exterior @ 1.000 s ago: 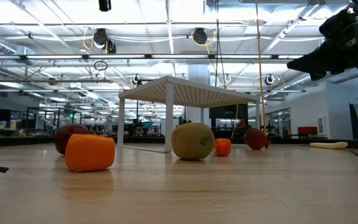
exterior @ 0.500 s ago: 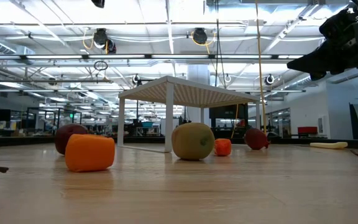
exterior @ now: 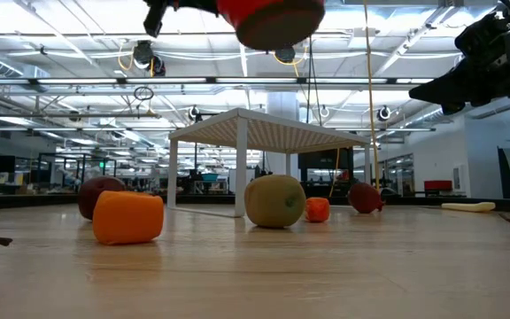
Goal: Pick & Place Fruit
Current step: Put the red strainer bowl on the shelf
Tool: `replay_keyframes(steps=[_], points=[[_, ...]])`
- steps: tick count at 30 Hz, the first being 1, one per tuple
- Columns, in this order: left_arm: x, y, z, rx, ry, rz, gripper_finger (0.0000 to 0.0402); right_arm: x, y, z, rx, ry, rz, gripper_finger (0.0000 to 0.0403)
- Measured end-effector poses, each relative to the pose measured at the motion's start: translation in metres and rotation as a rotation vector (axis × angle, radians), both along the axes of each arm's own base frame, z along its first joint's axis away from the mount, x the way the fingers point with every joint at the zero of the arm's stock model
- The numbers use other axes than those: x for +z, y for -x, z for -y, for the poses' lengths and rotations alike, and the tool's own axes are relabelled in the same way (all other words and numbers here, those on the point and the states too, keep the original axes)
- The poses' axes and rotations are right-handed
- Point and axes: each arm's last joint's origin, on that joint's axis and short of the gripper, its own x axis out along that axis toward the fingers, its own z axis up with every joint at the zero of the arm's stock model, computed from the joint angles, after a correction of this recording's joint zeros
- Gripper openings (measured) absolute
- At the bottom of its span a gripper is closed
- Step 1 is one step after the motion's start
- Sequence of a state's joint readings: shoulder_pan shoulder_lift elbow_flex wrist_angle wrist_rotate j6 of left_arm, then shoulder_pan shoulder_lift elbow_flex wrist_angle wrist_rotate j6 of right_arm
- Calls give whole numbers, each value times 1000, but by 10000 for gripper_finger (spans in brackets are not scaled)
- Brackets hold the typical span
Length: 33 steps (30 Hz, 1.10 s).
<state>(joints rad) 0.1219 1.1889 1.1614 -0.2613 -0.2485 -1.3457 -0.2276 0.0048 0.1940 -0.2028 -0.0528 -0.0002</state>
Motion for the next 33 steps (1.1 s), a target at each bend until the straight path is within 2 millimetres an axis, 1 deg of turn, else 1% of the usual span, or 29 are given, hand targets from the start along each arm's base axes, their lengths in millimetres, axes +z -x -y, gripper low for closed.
replay_keyframes(steps=[5, 10, 15, 22, 26, 33], points=[[-12, -7, -12, 5, 24, -65, 0, 0, 0, 0, 0, 0, -1, 0], [-21, -3, -22, 13, 28, -168, 0, 0, 0, 0, 0, -1, -4, 0], [-27, 8, -29, 39, 27, -271, 0, 0, 0, 0, 0, -1, -4, 0], [-24, 16, -34, 21, -57, -316, 0, 0, 0, 0, 0, -1, -5, 0], [-29, 18, -33, 12, -47, -375, 0, 0, 0, 0, 0, -1, -5, 0], [-31, 19, -32, -3, -68, -405, 0, -1, 0, 0, 0, -1, -6, 0]])
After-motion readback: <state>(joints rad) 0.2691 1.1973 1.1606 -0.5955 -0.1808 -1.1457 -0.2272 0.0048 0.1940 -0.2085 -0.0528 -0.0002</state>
